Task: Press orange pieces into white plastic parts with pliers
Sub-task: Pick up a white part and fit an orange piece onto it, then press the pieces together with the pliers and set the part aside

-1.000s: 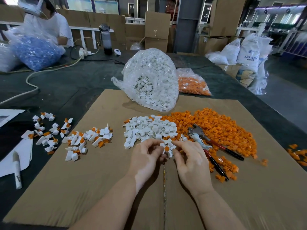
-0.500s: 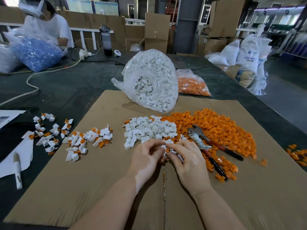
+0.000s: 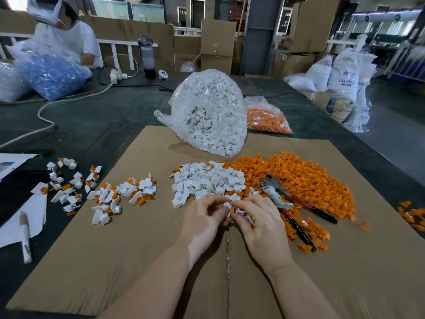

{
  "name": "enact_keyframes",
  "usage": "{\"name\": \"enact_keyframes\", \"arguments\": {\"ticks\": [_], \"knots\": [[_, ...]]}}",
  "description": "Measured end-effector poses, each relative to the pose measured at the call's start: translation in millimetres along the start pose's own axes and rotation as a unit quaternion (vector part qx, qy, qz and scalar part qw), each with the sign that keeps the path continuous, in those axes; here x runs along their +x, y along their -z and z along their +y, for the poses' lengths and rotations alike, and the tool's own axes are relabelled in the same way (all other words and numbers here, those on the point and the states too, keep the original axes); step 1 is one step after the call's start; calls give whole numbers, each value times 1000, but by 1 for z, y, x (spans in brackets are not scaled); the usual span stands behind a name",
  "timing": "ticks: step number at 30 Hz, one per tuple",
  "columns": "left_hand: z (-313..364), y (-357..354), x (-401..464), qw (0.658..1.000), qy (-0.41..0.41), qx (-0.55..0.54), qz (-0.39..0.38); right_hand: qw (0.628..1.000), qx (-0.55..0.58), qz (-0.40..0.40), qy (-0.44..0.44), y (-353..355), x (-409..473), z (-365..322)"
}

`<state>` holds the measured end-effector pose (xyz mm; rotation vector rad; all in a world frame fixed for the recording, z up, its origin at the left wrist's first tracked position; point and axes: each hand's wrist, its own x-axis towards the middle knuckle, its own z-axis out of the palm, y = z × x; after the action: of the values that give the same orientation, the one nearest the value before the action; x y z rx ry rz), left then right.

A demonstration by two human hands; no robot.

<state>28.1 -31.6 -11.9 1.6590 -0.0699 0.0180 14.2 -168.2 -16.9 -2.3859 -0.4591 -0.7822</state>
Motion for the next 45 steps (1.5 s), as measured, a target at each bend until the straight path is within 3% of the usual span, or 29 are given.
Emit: {"name": "enact_keyframes", "arguments": {"ticks": [14, 19, 21, 24, 26, 29, 32, 39, 42, 45], "knots": [[2, -3, 3, 999, 10, -44, 1, 1000, -14, -3, -9, 0, 0, -1], [0, -5, 8, 994, 45, -99, 16, 978, -101, 75, -164, 14, 4, 6], [1, -4, 10, 992, 54, -117, 17, 944, -176, 31, -278, 26, 11, 16], [2, -4, 13, 989, 59, -133, 13, 883, -240, -124, -384, 43, 21, 34], [2, -5, 15, 990, 60, -128, 16, 856, -235, -204, -414, 47, 27, 43], [2, -6, 19, 989, 67, -130, 22, 842, -257, -229, -415, 46, 32, 49], [2, -5, 22, 984, 83, -153, 34, 848, -296, -214, -385, 43, 32, 48], [1, -2, 25, 971, 118, -202, 43, 900, -323, -142, -256, 46, 27, 24], [3, 0, 25, 964, 121, -235, 42, 936, -235, -154, -211, 50, 29, 7], [5, 0, 25, 956, 128, -259, 56, 945, -89, -223, -224, 53, 35, -10]]}}
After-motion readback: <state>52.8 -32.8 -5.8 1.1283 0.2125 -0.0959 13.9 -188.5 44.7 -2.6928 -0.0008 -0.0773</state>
